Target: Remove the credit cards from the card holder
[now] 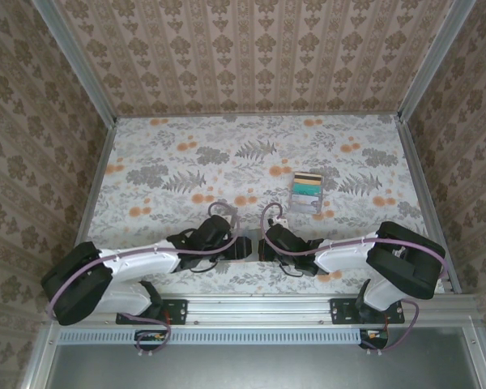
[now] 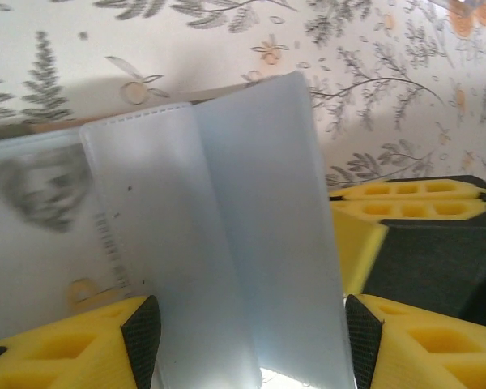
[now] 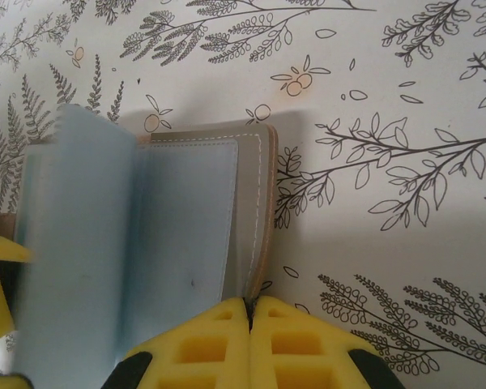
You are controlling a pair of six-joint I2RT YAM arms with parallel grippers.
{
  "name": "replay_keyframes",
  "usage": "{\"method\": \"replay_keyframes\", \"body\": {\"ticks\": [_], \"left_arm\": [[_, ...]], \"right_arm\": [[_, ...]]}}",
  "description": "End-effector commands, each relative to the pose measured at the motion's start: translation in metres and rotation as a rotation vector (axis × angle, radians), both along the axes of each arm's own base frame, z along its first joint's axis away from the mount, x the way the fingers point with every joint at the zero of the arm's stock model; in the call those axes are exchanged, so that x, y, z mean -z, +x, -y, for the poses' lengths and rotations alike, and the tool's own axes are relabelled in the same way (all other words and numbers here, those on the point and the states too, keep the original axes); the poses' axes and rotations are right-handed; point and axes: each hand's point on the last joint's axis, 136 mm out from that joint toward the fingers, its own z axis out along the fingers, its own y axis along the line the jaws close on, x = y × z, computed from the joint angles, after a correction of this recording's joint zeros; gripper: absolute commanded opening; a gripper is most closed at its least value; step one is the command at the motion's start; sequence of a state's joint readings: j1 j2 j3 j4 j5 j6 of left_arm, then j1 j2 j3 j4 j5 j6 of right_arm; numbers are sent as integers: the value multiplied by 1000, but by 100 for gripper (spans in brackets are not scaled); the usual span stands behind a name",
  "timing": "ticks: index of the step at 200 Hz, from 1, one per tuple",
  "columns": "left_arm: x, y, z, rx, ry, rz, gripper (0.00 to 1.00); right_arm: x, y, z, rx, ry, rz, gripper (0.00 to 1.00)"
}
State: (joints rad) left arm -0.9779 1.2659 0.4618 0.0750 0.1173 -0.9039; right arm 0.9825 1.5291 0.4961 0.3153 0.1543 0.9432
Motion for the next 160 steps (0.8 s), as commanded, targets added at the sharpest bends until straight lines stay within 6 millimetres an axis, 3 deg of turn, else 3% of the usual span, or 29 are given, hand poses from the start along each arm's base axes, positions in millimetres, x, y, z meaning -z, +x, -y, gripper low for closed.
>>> {"method": "replay_keyframes", "body": {"ticks": [1, 20, 38, 73, 91, 160], "left_arm": [[-25, 4, 24, 57, -74, 49, 65], [-31, 4, 25, 71, -68, 61, 65], [-37, 7, 14, 49, -41, 85, 65], [-24, 13, -40, -92, 86, 68, 63], [-14, 10, -56, -127, 101, 40, 63], [7, 6, -57, -122, 113, -10, 63]], "right_arm": [[9, -2, 5, 15, -29, -11, 0], [8, -2, 7, 21, -32, -10, 0], [9, -2, 9, 27, -41, -10, 0], [9, -2, 9, 30, -36, -11, 0], [9, -1, 7, 28, -31, -12, 0], [10, -2, 6, 25, -29, -16, 0]]}}
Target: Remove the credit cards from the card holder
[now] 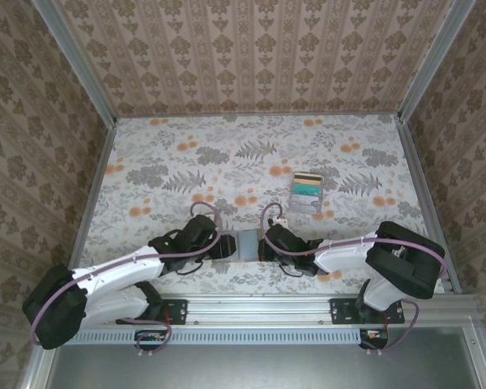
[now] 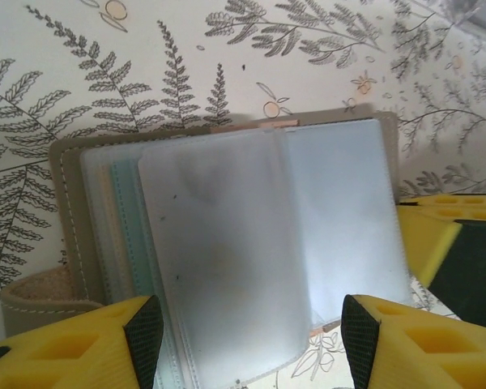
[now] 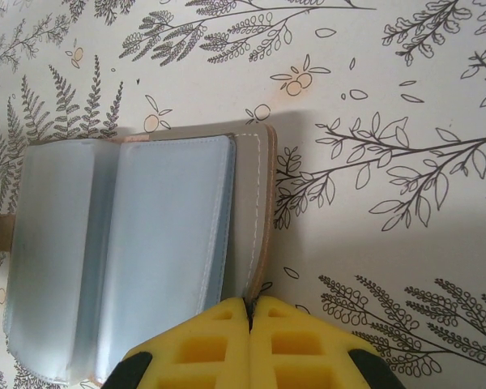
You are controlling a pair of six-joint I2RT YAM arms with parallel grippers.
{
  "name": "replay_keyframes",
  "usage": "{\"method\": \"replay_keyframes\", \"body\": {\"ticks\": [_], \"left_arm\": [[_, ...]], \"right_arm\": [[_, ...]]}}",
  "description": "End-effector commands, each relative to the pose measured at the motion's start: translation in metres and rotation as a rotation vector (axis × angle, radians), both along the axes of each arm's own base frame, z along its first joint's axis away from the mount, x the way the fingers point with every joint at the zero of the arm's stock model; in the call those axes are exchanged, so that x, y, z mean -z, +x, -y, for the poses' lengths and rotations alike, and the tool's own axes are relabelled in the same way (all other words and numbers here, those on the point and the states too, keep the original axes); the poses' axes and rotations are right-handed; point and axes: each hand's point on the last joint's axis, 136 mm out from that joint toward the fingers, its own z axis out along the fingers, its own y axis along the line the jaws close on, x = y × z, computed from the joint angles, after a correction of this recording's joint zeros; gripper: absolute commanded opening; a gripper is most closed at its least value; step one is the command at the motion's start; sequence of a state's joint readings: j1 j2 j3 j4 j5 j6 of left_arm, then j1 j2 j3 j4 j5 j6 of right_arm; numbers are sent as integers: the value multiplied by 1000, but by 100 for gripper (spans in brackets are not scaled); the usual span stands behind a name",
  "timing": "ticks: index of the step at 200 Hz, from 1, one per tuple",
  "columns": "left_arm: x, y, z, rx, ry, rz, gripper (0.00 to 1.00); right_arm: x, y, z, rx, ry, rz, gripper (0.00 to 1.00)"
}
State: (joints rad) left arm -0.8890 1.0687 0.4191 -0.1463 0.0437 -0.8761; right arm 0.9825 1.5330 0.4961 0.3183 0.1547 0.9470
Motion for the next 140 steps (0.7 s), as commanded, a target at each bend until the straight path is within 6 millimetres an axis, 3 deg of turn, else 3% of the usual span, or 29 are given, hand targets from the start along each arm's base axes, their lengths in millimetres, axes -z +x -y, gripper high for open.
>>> {"method": "replay_keyframes", "body": {"ticks": [1, 75, 140], "left_arm": [[9, -2, -2, -7, 15, -32, 63], [20, -4, 9, 12, -11, -66, 63], [9, -4, 33, 75, -72, -43, 64]], "right_arm": [[9, -2, 6, 22, -31, -14, 0], [11, -2, 7, 23, -33, -16, 0], [12, -2, 7, 22, -34, -19, 0]]}}
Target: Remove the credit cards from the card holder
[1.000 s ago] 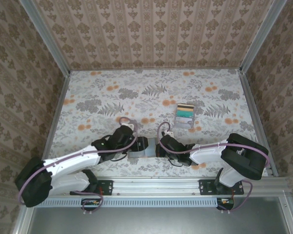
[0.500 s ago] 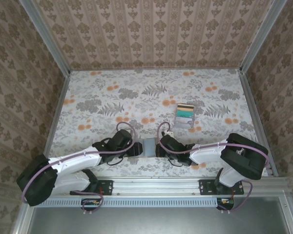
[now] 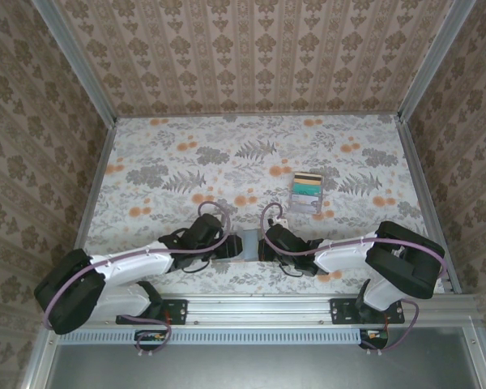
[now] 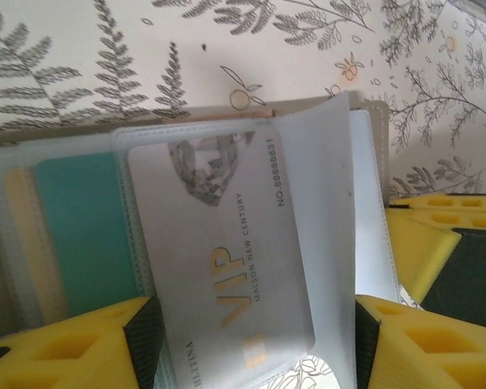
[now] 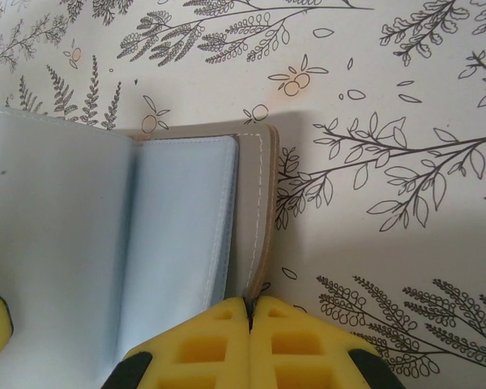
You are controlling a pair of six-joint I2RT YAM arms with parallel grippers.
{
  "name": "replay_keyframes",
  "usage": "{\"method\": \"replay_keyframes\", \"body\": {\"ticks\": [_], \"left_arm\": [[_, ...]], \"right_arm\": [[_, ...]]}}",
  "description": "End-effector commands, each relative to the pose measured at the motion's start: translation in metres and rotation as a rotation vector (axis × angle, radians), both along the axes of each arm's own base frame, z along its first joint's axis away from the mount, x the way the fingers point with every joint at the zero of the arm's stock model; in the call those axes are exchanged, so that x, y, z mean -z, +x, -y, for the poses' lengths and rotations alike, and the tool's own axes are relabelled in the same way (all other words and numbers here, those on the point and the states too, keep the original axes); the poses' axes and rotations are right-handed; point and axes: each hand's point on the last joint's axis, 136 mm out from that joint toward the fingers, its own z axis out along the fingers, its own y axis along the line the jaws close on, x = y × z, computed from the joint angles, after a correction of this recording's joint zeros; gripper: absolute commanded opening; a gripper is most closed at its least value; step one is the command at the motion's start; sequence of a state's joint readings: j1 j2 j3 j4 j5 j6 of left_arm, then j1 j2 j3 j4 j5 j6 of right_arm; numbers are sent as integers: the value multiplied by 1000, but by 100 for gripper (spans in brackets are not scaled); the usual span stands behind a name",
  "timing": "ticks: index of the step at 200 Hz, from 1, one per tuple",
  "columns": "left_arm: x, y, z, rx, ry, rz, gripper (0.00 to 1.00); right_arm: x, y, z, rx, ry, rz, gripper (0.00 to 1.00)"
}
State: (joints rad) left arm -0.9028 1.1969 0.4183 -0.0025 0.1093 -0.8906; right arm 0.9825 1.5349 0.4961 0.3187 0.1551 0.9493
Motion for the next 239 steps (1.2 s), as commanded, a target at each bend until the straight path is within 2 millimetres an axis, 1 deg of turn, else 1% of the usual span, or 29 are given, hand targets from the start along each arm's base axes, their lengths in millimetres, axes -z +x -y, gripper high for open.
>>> {"method": "replay_keyframes", "body": {"ticks": [1, 18, 35, 48, 73, 76, 83, 98, 116, 135, 154, 159, 162, 169, 181, 193, 212, 219, 230, 239], "left_arm": [[-3, -4, 10, 31, -25, -4, 64], [-4, -4, 11, 32, -22, -1, 65], [-5, -5, 11, 37, -21, 2, 69], [-6, -5, 11, 41, -17, 7, 79], [-16, -4, 11, 47, 7, 38, 81], [-16, -4, 10, 48, 13, 41, 83], [-19, -4, 10, 50, 21, 50, 85], [-23, -3, 10, 54, 32, 62, 88], [-23, -3, 8, 56, 49, 66, 91], [-23, -3, 6, 57, 61, 68, 93], [-26, -3, 4, 55, 73, 76, 93], [-28, -2, 3, 51, 78, 81, 93], [-29, -1, 2, 50, 84, 84, 93], [-30, 0, -1, 47, 94, 93, 92], [-32, 2, -7, 36, 116, 104, 87], [-31, 4, -15, 18, 133, 105, 82], [-26, 10, -33, -34, 158, 86, 57], [-24, 12, -38, -49, 156, 78, 48], [-20, 14, -44, -67, 151, 67, 38], [-16, 14, -49, -77, 149, 58, 30]], "right_arm": [[12, -2, 7, 20, -34, -17, 0], [12, -3, 8, 21, -35, -18, 0], [12, -3, 7, 20, -35, -16, 0], [12, -2, 8, 22, -35, -17, 0], [10, -2, 8, 23, -35, -12, 1], [9, -2, 8, 24, -34, -11, 1], [9, -2, 8, 24, -35, -8, 4], [7, -1, 10, 29, -41, -3, 13], [3, -1, 13, 34, -48, 9, 20], [-5, 1, 19, 42, -61, 27, 35], [-17, 3, 28, 56, -76, 59, 39], [-16, 3, 31, 58, -92, 61, 40], [-26, 4, 31, 60, -75, 79, 40], [-34, 5, 34, 65, -76, 97, 40], [-46, 5, 37, 58, -67, 128, 40], [-60, 4, 31, 22, -38, 155, 39], [-77, 3, 20, -24, 14, 172, 32], [-80, 2, 15, -36, 32, 170, 30], [-84, 1, 6, -58, 69, 159, 25], [-86, 0, -4, -78, 102, 147, 24]]}}
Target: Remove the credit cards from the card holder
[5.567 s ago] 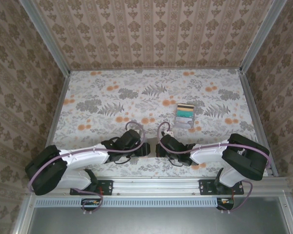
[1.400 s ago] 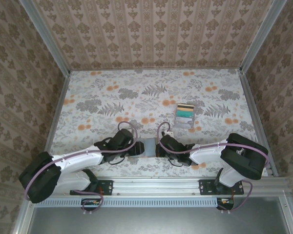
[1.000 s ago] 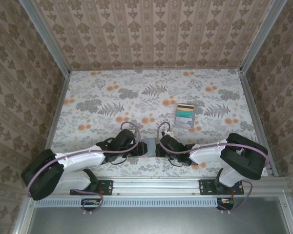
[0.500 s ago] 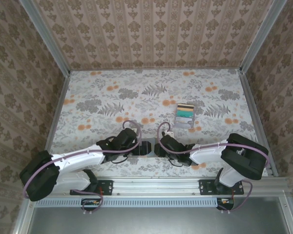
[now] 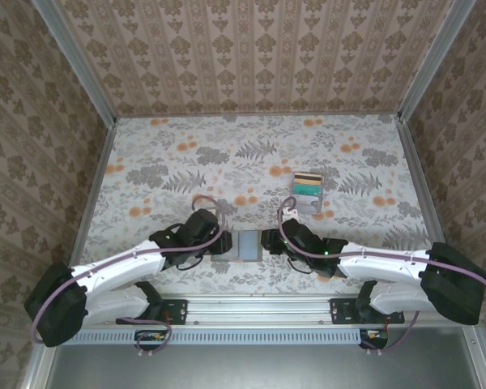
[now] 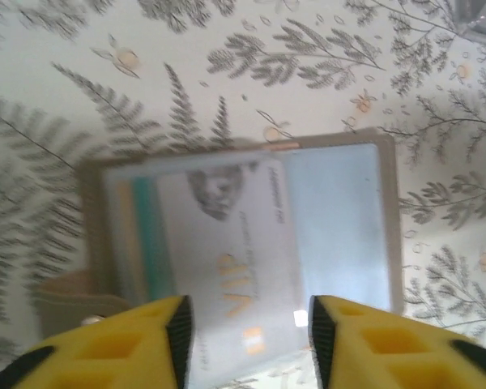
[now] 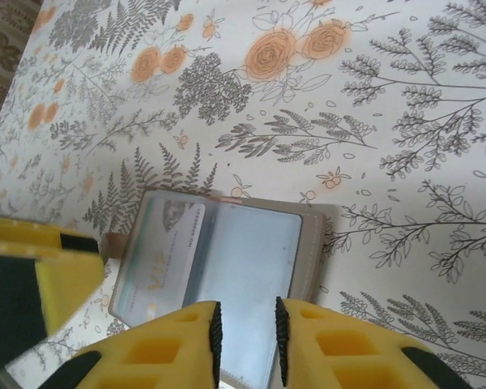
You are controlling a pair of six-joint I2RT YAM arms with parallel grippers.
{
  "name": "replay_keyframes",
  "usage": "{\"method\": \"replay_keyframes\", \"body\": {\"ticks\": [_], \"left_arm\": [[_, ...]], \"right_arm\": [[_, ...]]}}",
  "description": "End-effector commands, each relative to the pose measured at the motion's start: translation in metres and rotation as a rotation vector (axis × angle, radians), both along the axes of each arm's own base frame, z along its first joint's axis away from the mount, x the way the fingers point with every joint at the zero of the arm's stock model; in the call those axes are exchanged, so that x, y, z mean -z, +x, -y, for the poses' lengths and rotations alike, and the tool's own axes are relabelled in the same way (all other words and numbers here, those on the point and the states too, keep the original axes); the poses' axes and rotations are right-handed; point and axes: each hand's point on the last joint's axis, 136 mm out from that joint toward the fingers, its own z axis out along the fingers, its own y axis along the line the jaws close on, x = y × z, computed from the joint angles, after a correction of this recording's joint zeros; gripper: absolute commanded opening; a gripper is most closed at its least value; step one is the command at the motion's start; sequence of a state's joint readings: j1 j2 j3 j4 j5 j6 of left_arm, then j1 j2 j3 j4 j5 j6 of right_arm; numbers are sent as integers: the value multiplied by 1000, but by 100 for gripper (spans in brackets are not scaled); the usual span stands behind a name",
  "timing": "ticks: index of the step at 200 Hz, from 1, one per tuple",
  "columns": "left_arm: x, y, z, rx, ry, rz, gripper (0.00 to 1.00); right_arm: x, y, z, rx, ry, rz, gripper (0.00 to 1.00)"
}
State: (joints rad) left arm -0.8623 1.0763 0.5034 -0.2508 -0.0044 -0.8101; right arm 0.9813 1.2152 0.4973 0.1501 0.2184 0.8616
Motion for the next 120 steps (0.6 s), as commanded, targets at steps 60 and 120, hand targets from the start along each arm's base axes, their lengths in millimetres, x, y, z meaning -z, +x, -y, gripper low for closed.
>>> {"method": "replay_keyframes", "body": {"ticks": [60, 120], "left_arm": [[24, -1, -16, -16, -21, -47, 16], [43, -5, -15, -21, 13, -101, 14]], "right_arm": [[8, 1, -73, -159, 134, -134, 17], [41, 7, -88, -152, 150, -230, 18]]}}
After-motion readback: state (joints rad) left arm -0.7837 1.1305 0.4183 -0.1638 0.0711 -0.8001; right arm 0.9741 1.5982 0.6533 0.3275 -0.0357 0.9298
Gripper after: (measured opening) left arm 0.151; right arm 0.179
